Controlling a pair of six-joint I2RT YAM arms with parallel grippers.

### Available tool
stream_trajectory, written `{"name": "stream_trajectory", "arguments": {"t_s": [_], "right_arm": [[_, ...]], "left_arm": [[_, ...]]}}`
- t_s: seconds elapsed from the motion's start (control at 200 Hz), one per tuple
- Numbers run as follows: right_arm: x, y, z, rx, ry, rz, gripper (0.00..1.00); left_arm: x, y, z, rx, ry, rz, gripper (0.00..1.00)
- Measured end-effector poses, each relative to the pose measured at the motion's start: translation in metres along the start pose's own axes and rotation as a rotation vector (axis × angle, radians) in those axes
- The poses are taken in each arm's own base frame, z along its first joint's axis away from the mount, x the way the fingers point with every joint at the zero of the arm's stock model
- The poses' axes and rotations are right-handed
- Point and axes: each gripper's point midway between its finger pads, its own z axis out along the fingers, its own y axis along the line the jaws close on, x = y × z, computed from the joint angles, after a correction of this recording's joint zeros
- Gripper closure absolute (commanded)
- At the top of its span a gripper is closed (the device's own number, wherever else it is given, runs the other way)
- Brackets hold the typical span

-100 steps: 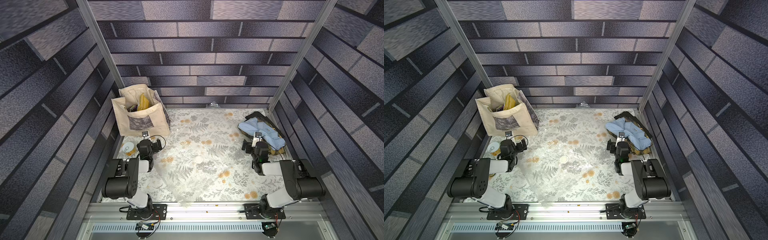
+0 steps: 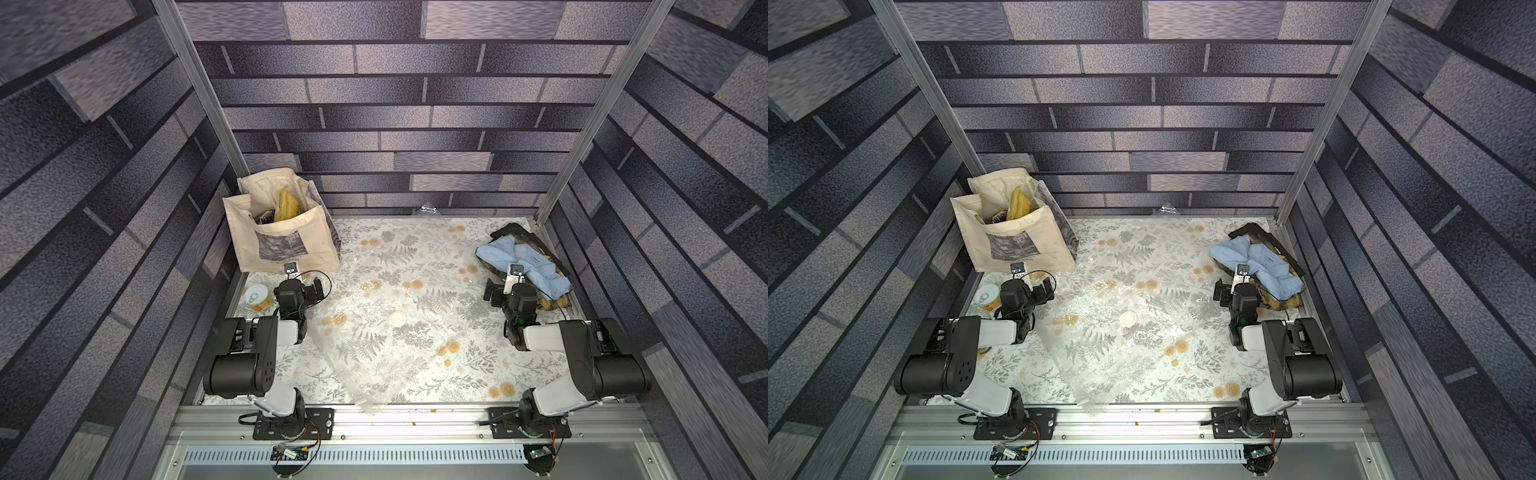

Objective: Place the folded shirt into the vacuum bag
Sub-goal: Adjust the vacuum bag at the center of the board.

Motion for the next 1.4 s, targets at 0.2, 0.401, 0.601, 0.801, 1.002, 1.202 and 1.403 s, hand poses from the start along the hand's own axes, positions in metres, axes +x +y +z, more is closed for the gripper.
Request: {"name": "stream_trajectory", "arguments": {"t_s": [0.2, 0.401, 0.601, 0.801, 1.002, 1.202, 1.403], "right_arm": [[0.0, 0.0, 0.0, 0.0, 0.0, 0.0, 0.0], [0.0, 0.0, 0.0, 0.0, 0.0, 0.0, 0.0], [0.0, 0.0, 0.0, 0.0, 0.0, 0.0, 0.0], [-0.003, 0.006, -0.006, -0.006, 0.036, -0.027, 0.0], [-0.095, 0.005, -0.028, 0.067, 0.075, 0.112, 0.0], [-0.165, 0.022, -0.068, -0.07, 0.051, 0.322, 0.09], [-0.098, 0.04, -0.076, -0.095, 0.327, 0.48, 0.15]], "left_arm": [[0.0, -0.001, 0.0, 0.013, 0.001, -0.003, 0.0], [0.0, -0.001, 0.0, 0.017, 0.002, -0.003, 0.0], [0.0, -0.001, 0.0, 0.023, 0.002, -0.006, 0.0], [-0.014, -0.006, -0.012, 0.04, 0.03, 0.008, 0.0], [-0.13, -0.043, -0.081, 0.138, -0.2, 0.032, 0.0], [-0.152, -0.057, -0.093, 0.149, -0.103, -0.05, 0.0], [-0.13, -0.007, -0.067, 0.069, 0.099, -0.315, 0.0]]}}
